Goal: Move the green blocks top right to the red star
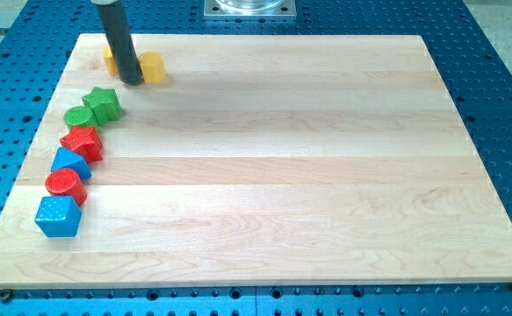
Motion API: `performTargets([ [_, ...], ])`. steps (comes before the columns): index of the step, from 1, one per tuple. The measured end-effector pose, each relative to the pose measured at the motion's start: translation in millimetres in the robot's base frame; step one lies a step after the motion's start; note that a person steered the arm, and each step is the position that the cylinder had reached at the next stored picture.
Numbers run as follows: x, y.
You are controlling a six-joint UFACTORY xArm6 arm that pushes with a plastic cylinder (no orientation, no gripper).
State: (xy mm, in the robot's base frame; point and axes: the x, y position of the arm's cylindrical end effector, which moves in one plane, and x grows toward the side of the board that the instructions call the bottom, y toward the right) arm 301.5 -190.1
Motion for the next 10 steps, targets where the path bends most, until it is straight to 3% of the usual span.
performTargets([
  [1, 1, -32],
  [3, 85, -99],
  [4, 118, -63],
  [7, 115, 30],
  [10, 95, -46],
])
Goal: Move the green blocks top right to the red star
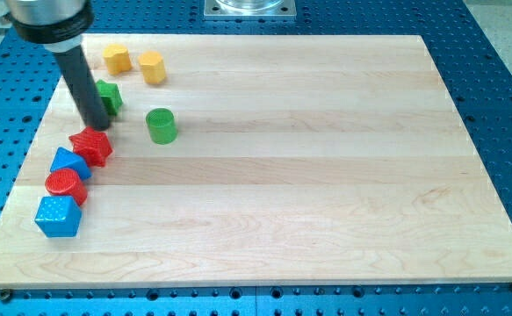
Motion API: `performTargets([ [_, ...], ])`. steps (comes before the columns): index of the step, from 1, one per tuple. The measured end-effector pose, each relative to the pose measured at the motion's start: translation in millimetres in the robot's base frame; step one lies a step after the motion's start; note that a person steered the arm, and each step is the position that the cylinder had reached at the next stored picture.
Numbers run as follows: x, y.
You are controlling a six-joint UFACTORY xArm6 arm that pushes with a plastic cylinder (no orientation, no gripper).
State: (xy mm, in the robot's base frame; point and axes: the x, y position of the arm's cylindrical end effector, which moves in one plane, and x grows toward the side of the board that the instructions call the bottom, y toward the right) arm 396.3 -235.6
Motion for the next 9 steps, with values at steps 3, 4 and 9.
performTargets([
  [3, -33, -4],
  [4, -34, -2],
  [9, -61, 62],
])
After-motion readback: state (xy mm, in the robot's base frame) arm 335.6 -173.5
